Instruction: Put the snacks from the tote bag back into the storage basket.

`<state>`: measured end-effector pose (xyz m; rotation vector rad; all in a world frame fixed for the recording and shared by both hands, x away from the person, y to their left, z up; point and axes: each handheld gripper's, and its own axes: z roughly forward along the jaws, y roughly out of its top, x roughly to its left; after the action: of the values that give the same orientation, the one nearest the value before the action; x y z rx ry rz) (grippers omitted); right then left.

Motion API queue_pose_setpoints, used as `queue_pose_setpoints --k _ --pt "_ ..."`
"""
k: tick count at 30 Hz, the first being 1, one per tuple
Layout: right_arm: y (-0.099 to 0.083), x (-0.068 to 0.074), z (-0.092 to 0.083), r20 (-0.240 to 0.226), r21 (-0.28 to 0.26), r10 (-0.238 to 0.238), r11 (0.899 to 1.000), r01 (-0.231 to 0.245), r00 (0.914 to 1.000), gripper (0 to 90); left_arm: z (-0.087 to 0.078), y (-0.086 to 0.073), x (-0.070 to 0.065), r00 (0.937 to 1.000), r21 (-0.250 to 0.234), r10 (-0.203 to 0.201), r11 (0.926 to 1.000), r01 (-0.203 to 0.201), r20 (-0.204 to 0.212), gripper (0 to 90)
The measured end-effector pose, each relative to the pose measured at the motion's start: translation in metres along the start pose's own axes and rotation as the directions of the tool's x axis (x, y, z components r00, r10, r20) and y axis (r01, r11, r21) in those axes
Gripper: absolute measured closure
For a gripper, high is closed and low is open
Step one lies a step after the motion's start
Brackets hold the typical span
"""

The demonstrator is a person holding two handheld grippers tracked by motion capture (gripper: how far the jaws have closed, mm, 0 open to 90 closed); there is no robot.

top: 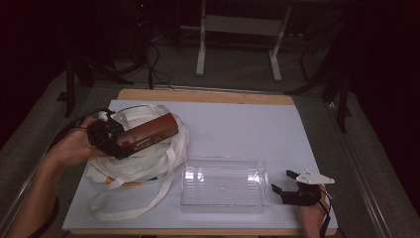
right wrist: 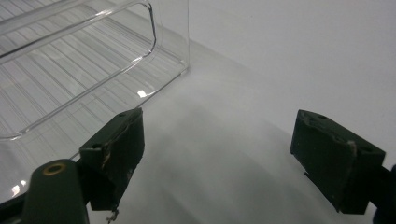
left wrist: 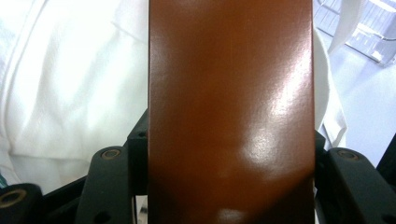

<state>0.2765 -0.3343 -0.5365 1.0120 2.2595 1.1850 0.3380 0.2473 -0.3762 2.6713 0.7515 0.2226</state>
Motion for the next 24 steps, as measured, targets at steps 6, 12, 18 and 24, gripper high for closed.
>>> queue_pose_setpoints --k 6,12,18,24 --pt "0.0 0.0 0.0 0.0 0.0 0.0 1.0 0.0 1.0 17.5 -0.007 0.01 -0.009 0.9989 -0.008 0.048 0.9988 -0.048 0.003 44.0" --pt "0.0 0.0 0.0 0.0 -0.001 -0.002 1.0 0.002 1.0 17.5 -0.01 0.018 -0.015 0.9963 -0.028 0.084 0.9961 -0.084 0.019 43.9" --pt "0.0 0.0 0.0 -0.001 -0.002 -0.002 1.0 0.002 1.0 17.5 -0.01 0.022 -0.021 0.9935 -0.023 0.11 0.9937 -0.109 0.031 44.0" --pt "0.0 0.0 0.0 0.0 -0.001 -0.002 1.0 0.002 1.0 17.5 -0.006 0.029 -0.03 0.9879 -0.011 0.146 0.9892 -0.146 0.051 44.0"
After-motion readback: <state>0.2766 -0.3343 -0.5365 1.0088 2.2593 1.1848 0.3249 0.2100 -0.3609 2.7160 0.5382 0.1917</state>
